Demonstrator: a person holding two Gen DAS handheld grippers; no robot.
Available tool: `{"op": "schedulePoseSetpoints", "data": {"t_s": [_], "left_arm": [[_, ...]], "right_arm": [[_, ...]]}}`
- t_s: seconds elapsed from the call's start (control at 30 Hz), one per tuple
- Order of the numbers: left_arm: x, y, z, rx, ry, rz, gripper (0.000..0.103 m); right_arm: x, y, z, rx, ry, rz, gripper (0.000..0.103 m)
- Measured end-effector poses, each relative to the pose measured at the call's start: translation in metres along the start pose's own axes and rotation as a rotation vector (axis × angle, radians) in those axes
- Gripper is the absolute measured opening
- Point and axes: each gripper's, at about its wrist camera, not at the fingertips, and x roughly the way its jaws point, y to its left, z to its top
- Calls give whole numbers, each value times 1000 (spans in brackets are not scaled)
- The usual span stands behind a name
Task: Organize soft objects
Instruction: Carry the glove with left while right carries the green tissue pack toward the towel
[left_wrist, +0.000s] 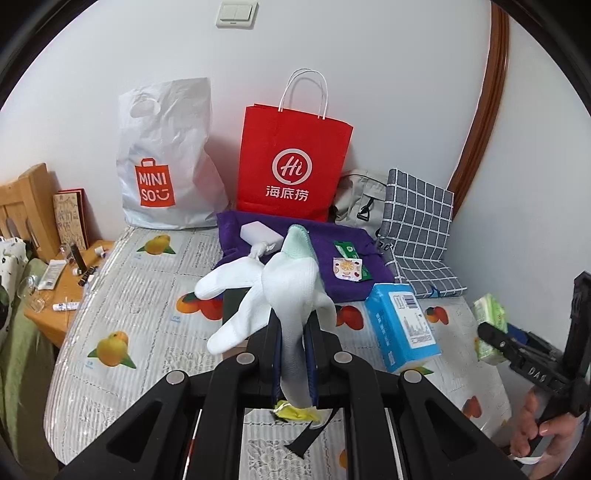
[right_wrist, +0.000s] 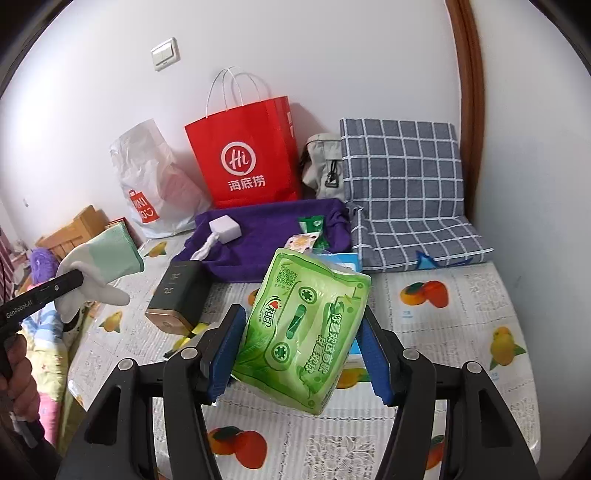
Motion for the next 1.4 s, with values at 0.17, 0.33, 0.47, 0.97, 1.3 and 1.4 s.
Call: {"op": "schedulePoseSetpoints", "data": {"t_s": [0.17,0.33,0.47,0.97,1.3,1.4], "left_arm": [[8,-3,12,14,4,-2,11],[17,-6,22,13,9,-3,12],[28,-8,28,15,18,-8,12],[54,-1,56,-3,11,-11,12],[84,19,78,-63,23,-9,12],[94,21,85,-66,24,-12,12]], "right_arm": [[8,3,8,-6,4,8,60],[12,9,19,-56,-7,-33,60],[21,11,29,-61,2,-18,60],[60,17,61,-73,10,6,60],[92,15,84,-68,12,-25,60],[102,14,92,-69,16,-29,60]]}}
